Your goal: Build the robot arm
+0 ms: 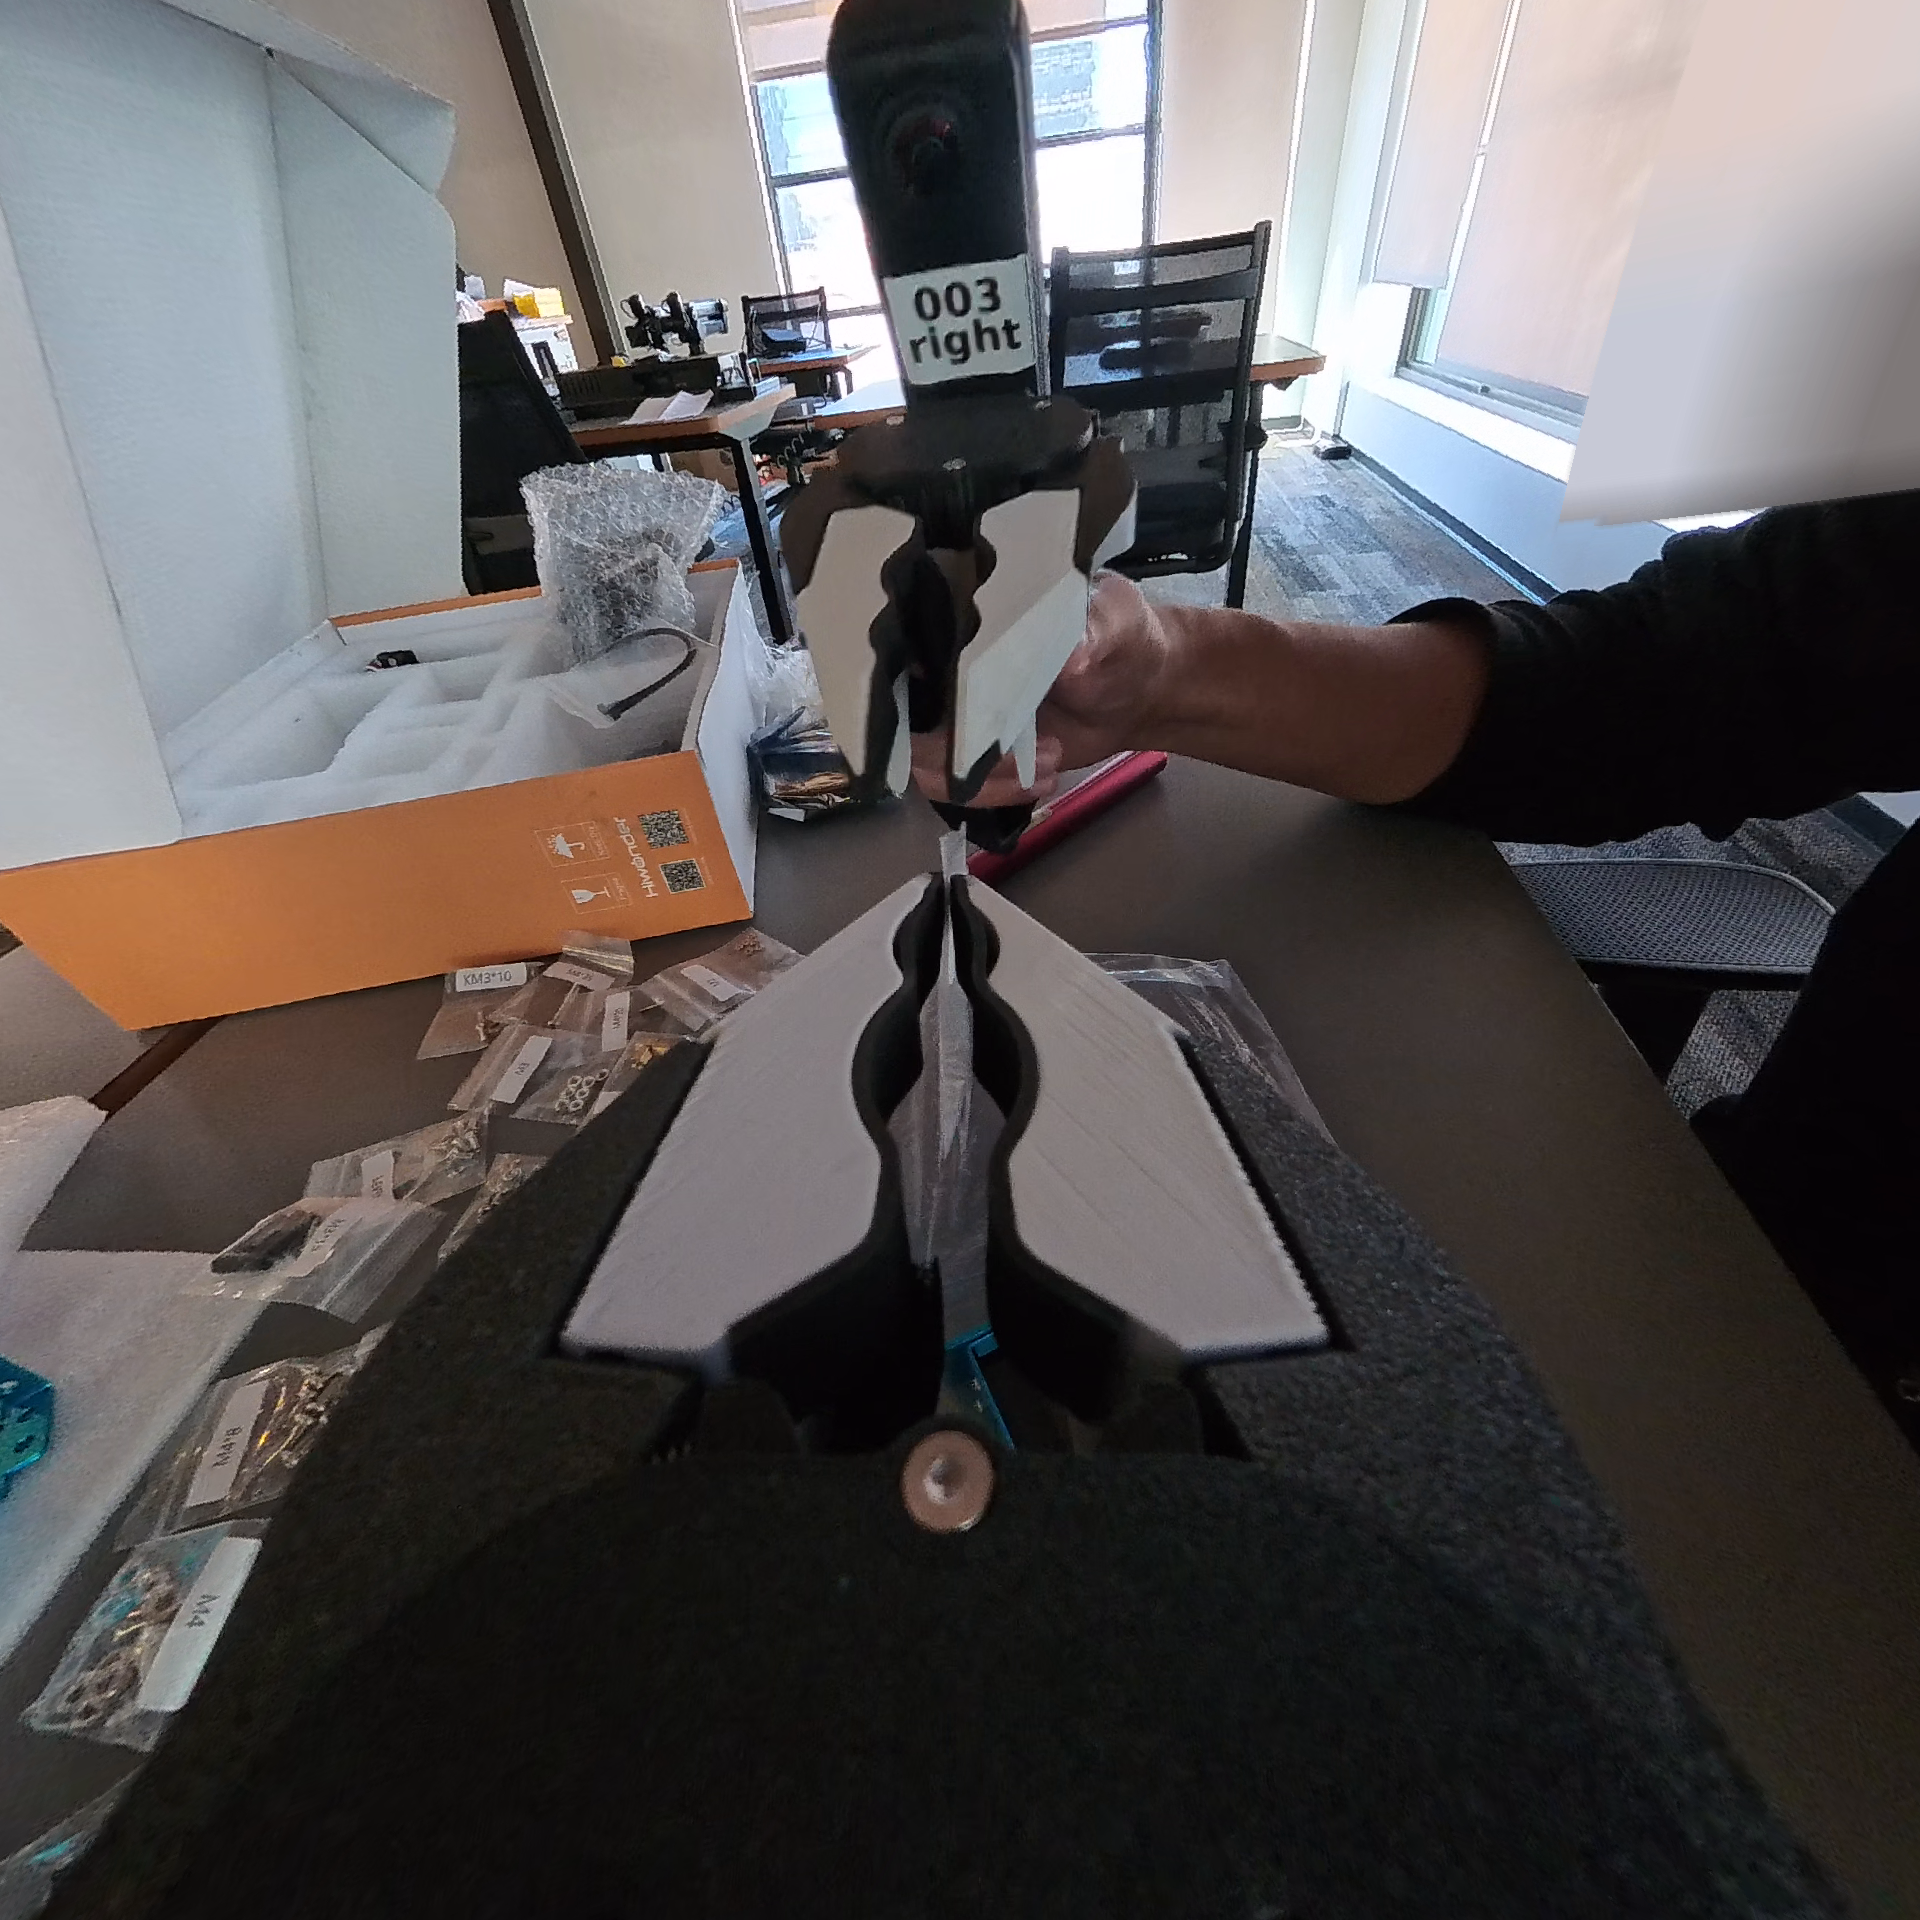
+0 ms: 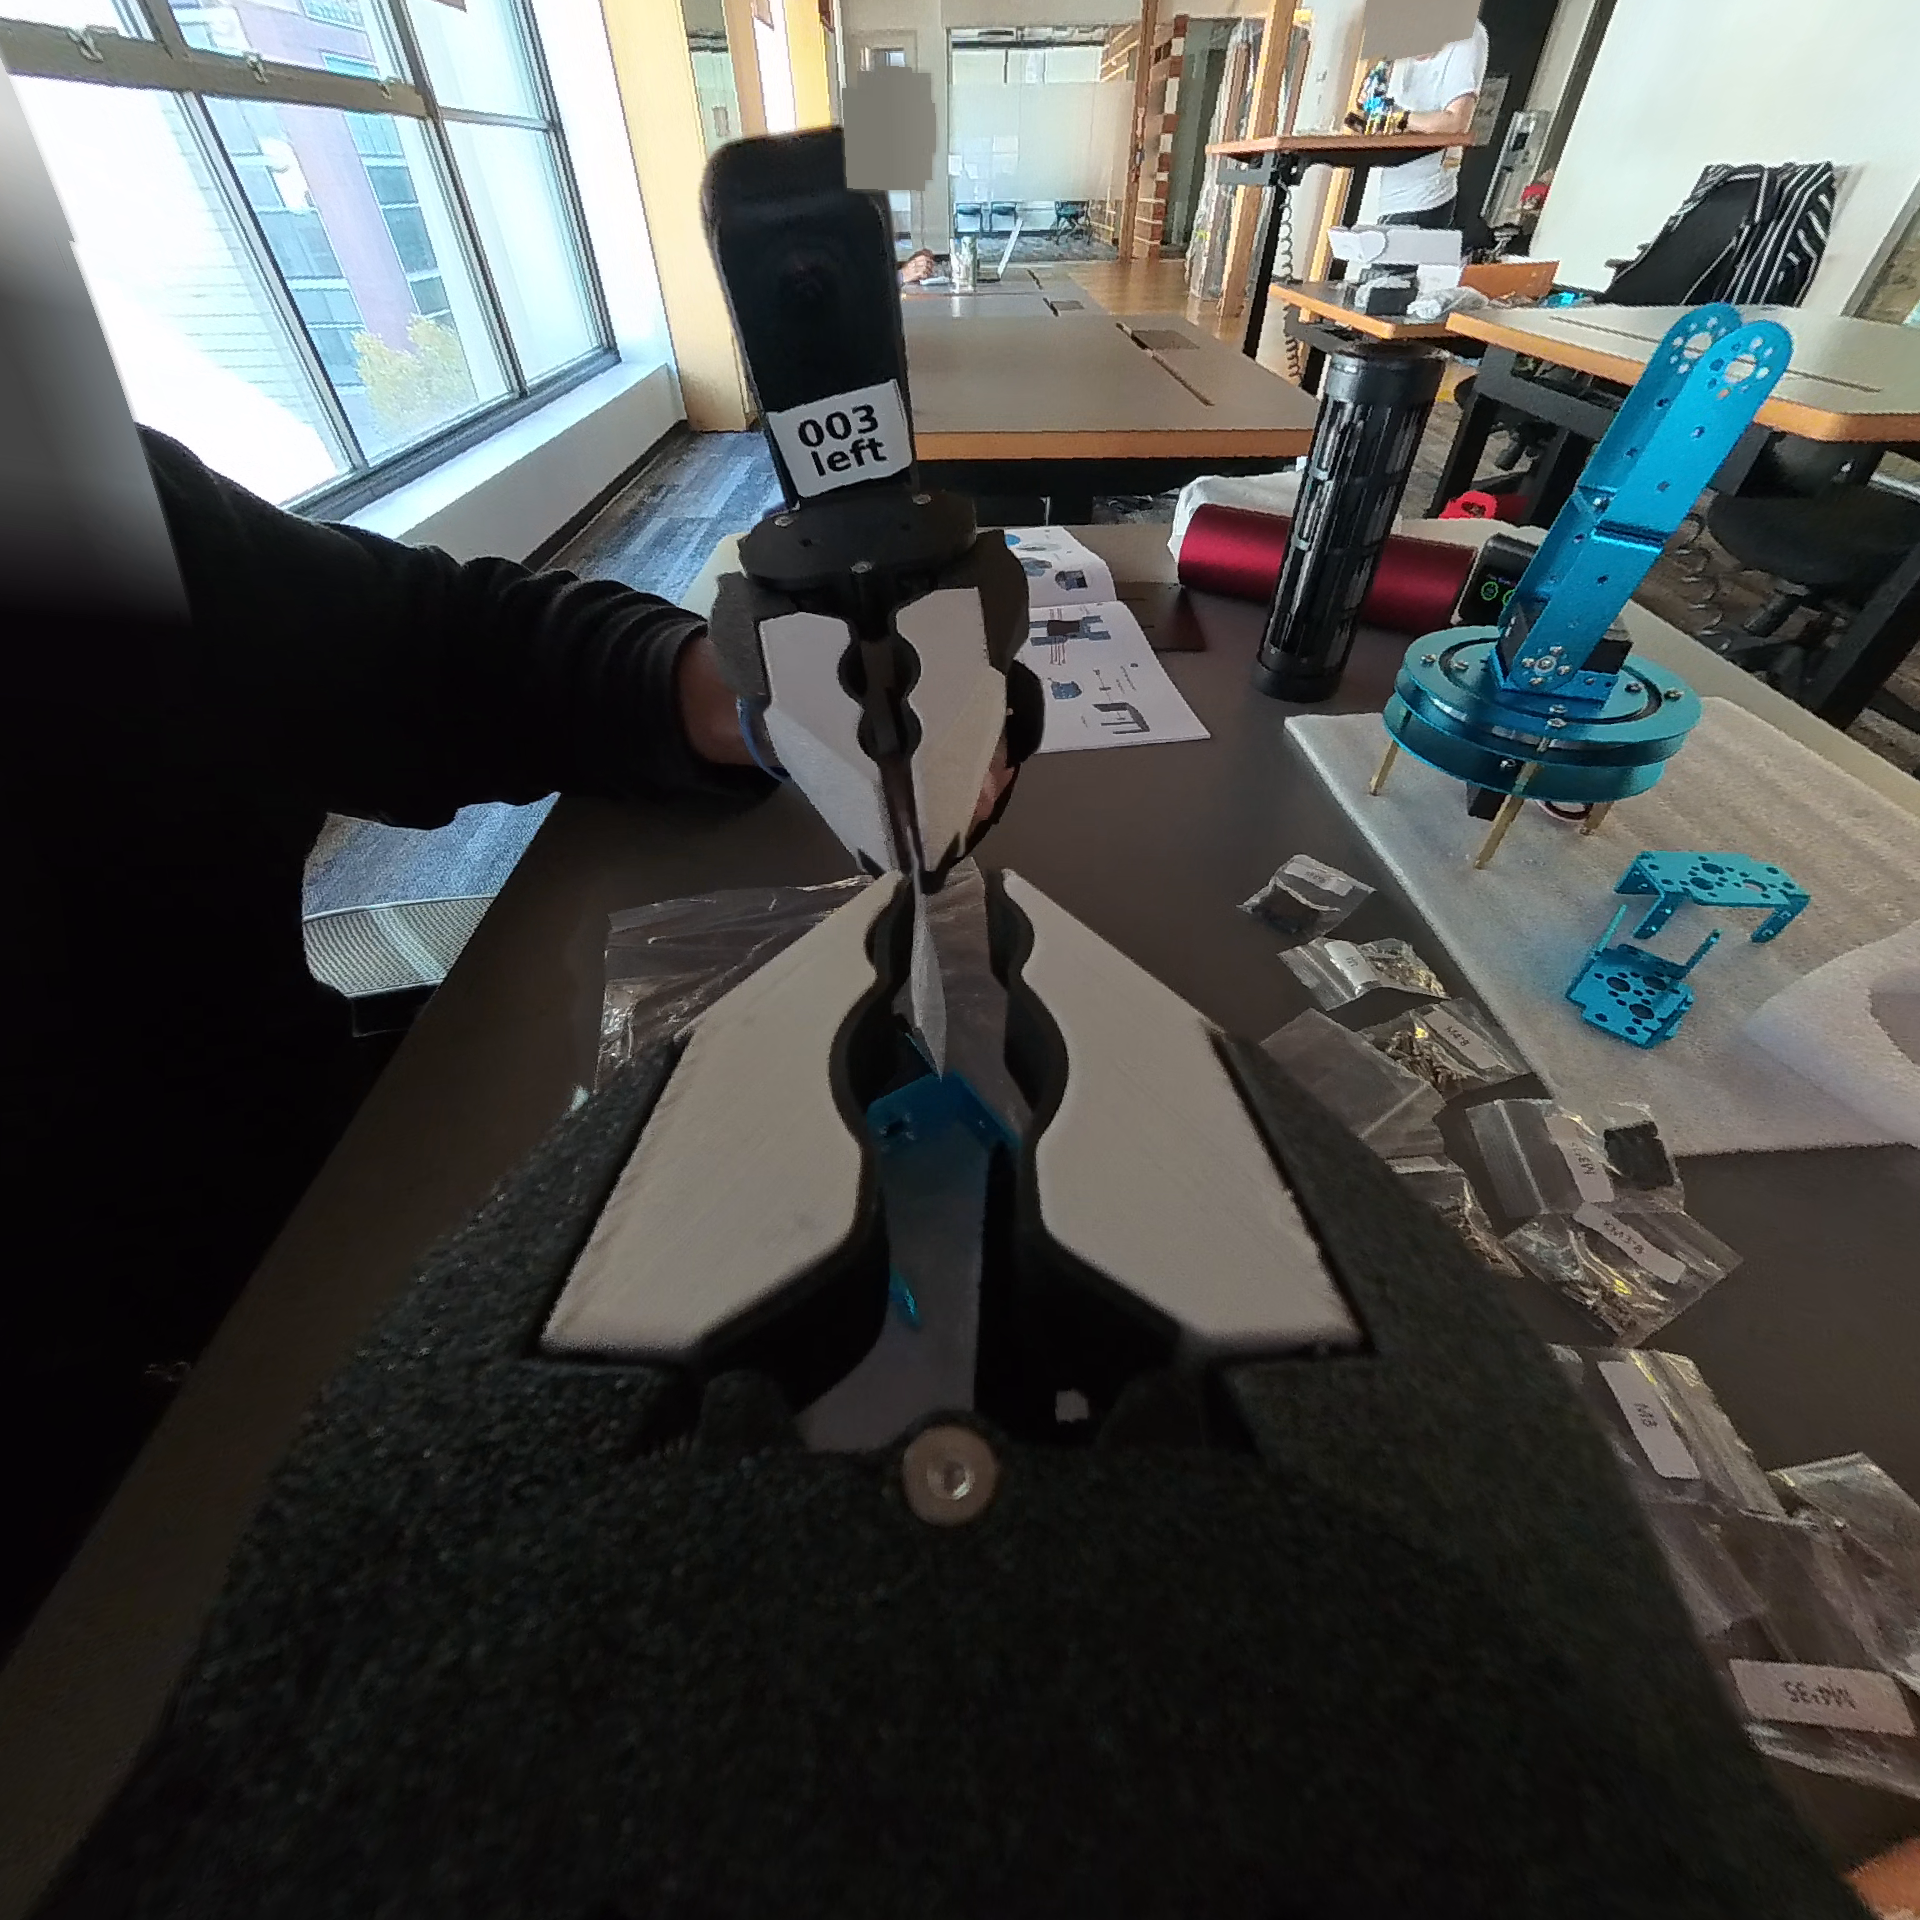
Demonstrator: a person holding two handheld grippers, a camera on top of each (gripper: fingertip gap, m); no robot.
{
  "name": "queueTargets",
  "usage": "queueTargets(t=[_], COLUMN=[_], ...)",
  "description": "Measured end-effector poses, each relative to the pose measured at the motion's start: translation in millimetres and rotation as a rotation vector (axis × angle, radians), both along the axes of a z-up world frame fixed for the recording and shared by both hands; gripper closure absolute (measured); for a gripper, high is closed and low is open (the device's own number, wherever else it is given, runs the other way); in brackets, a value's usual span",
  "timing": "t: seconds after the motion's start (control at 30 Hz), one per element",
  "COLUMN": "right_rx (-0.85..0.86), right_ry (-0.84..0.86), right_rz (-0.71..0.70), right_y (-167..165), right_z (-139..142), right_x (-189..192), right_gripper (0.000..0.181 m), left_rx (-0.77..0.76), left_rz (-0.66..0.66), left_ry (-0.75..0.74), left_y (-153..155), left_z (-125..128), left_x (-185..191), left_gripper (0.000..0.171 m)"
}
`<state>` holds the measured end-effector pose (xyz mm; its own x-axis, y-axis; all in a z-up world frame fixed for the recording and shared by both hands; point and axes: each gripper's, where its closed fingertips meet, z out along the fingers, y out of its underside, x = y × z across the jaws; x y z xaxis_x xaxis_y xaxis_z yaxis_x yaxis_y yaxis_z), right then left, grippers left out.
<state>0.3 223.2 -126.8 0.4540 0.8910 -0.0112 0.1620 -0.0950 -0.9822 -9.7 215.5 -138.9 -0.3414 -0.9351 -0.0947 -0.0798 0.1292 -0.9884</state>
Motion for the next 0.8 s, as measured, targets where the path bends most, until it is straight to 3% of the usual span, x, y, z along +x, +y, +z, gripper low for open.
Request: queueTargets(t=[0.5, 0.8], right_rx=[0.002, -0.125], right_ry=[-0.077, -0.138], right_rz=[0.000, 0.115], right_y=[-0.4, -16.1], right_z=[-11.7, -32.6], right_x=[-4.7, -13.9], right_gripper=[0.173, 0.181], left_rx=[0.010, 0.130], left_rz=[-0.005, -0.022], left_ry=[0.005, 0.030], left_y=[-1.4, -9.7], left_z=[-1.7, -13.2], left_x=[-0.2, 0.2], left_gripper=[0.171, 0.171])
